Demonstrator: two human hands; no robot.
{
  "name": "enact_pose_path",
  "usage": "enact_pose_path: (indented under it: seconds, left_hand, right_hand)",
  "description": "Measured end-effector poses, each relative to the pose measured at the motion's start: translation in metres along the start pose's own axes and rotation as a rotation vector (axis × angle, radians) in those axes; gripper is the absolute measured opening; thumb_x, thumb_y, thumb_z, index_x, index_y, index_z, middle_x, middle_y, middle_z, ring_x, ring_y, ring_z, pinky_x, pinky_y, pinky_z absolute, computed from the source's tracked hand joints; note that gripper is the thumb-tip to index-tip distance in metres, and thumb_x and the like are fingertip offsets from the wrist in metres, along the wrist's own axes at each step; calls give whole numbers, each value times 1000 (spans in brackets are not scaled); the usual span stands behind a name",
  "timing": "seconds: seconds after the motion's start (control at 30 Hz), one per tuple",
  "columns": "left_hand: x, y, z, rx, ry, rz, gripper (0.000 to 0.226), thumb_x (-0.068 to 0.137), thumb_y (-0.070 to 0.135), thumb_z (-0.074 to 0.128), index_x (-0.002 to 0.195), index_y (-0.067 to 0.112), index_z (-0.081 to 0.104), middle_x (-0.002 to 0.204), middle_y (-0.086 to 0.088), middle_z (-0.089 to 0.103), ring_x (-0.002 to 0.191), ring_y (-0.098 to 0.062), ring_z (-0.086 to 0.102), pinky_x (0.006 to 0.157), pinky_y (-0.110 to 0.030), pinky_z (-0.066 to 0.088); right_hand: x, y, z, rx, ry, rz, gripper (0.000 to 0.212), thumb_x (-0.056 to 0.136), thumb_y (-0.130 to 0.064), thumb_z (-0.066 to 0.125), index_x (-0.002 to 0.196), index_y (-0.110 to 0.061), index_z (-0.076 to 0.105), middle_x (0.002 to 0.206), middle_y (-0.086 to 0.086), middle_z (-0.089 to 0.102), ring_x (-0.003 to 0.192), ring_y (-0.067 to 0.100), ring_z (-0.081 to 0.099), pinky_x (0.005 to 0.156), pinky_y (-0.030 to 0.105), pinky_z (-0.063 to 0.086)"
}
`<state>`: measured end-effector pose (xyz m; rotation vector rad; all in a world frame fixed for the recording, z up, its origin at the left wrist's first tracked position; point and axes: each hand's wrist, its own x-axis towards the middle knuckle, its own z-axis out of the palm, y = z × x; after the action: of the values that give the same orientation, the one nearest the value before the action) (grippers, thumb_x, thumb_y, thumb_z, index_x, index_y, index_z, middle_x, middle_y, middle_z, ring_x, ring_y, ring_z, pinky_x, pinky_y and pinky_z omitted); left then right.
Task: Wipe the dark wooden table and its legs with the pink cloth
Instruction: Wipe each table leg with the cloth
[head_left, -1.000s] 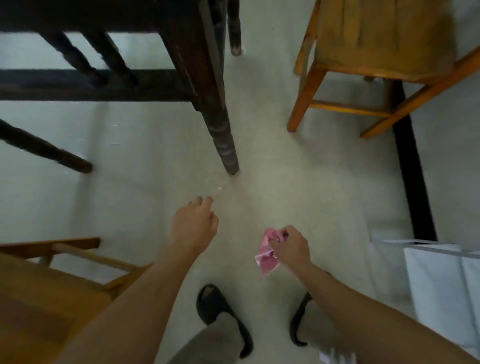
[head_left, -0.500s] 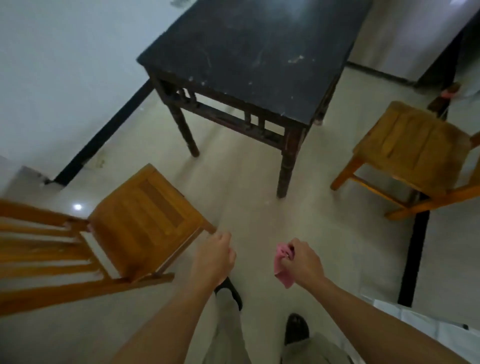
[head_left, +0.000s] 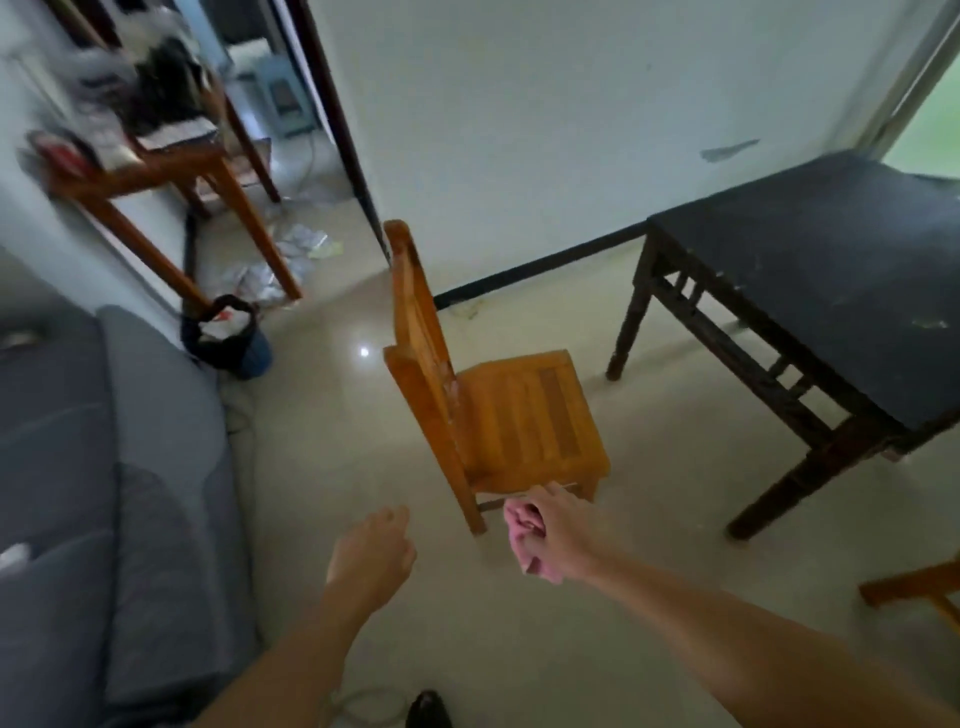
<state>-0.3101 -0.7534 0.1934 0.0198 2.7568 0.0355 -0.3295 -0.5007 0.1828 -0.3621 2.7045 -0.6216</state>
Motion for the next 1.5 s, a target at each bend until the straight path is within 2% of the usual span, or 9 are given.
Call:
enact_pose_path:
  seconds: [0.13, 0.33, 0.53, 0.73, 0.83, 0.97, 1.17, 1.4, 1.5]
  left_hand:
    - [1, -92, -31, -5, 52, -88, 38, 97, 32, 39, 133, 22, 43, 130, -2, 52, 115, -24, 56, 89, -36, 45]
    - [21, -225, -94, -23, 183, -178, 34, 97, 32, 42, 127, 19, 48, 127, -3, 55, 111, -25, 57, 86, -37, 46]
    - [71, -291, -151, -9, 295, -166, 33, 97, 33, 42, 125, 17, 49, 119, -4, 58, 103, -25, 59, 77, -33, 44]
    - [159, -330, -212, 34, 336, -168, 20, 95, 33, 43, 105, 16, 48, 108, -4, 57, 96, -26, 58, 66, -33, 33]
    - [215, -348, -246, 21, 355, -149, 24, 96, 36, 43, 110, 17, 47, 109, -3, 56, 98, -23, 57, 68, -33, 40]
    - [287, -366, -293, 14, 411, -118, 30, 94, 38, 44, 115, 17, 50, 114, -3, 59, 101, -24, 58, 80, -36, 49]
    - [410, -391, -330, 16, 381, 7, 40, 95, 38, 44, 129, 17, 45, 124, -4, 56, 106, -23, 58, 84, -36, 50]
    - [573, -419, -381, 76, 371, 210, 41, 95, 41, 43, 129, 17, 47, 116, -2, 57, 101, -20, 58, 82, -34, 48]
    - [636, -414, -410, 101, 343, 310, 43, 95, 41, 43, 129, 15, 47, 117, -3, 56, 101, -20, 56, 82, -33, 48]
  right_hand:
    - [61, -107, -5, -123, -32, -155, 30, 90, -32, 57, 117, -22, 50, 111, -3, 50, 92, 16, 58, 79, 27, 52]
    - [161, -245, -29, -115, 74, -350, 22, 93, -33, 53, 111, -21, 51, 103, -2, 53, 84, 13, 57, 78, 25, 52]
    - [262, -315, -80, -138, 204, -380, 31, 88, -30, 64, 115, -20, 52, 110, 0, 56, 87, 15, 59, 81, 33, 55]
    - [376, -331, -126, -194, 249, -343, 30, 89, -29, 61, 115, -17, 53, 107, 1, 54, 83, 16, 53, 74, 27, 44]
    - [436, -333, -149, -181, 238, -301, 28, 89, -27, 59, 114, -17, 53, 104, 1, 53, 82, 16, 51, 74, 28, 43]
    - [506, -338, -179, -144, 243, -283, 29, 87, -27, 60, 113, -18, 54, 96, -6, 44, 82, 16, 51, 76, 29, 43]
    - [612, -331, -196, -172, 238, -194, 27, 89, -31, 58, 112, -18, 52, 100, 0, 53, 84, 19, 58, 81, 32, 50]
    - [739, -299, -221, -159, 303, 53, 17, 90, -29, 57, 103, -18, 53, 98, 0, 55, 82, 18, 59, 70, 26, 42]
    - [767, -283, -236, -87, 337, 148, 10, 90, -29, 55, 91, -20, 51, 93, 0, 56, 81, 19, 61, 71, 29, 48]
